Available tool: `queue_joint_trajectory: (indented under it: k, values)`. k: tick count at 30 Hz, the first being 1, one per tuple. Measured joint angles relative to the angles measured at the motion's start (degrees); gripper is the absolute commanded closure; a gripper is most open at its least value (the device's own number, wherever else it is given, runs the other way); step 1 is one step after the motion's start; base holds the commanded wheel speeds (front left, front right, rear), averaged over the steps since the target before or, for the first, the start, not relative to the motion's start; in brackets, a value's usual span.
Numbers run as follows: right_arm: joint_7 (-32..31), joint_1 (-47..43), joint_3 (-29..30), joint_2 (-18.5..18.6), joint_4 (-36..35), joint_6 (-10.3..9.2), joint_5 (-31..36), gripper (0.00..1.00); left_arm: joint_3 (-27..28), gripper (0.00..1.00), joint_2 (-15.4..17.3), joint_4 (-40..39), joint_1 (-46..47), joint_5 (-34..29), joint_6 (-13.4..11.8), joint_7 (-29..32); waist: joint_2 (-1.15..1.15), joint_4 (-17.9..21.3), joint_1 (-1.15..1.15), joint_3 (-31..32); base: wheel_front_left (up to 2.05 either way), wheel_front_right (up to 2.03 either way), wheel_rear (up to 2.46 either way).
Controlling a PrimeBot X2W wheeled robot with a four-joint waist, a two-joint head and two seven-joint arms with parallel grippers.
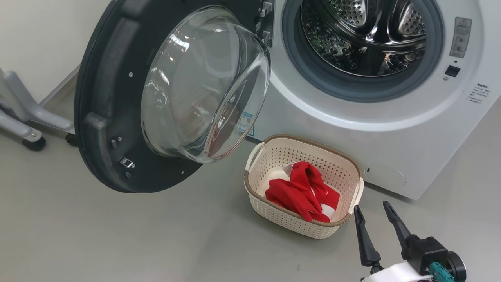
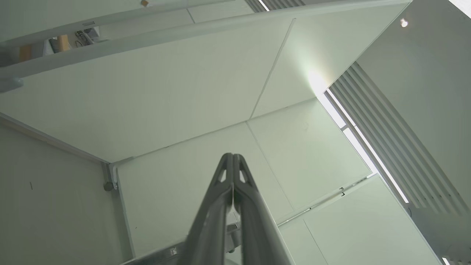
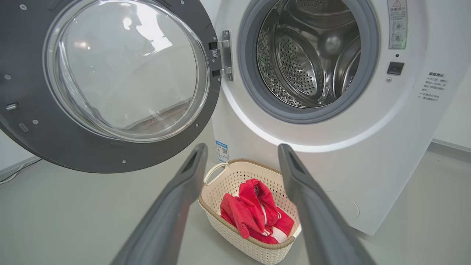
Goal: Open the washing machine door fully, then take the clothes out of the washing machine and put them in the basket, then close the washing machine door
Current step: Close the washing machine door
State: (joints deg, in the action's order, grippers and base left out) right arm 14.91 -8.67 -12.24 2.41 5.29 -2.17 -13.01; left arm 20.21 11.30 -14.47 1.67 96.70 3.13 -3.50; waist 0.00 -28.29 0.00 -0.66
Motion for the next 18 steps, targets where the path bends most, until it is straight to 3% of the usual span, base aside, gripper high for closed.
queue_joint_trajectory:
  k: [9, 18]
  values:
    - [0.0, 1.1, -0.7, 0.4, 0.1, 0.54, 0.2, 0.00, 3.1, 1.00, 6.1, 12.2, 8.5, 6.9, -5.2, 4.5, 0.00, 1.7, 0.00, -1.1, 0.00, 0.00, 0.00]
    - [-0.1, 2.4, -1.2, 0.6, 0.1, 0.85, 0.6, 0.00, -2.2, 1.00, 10.1, 20.1, 12.2, 7.7, -7.1, 10.9, 0.00, 4.1, 0.00, -2.3, 0.00, 0.00, 0.00]
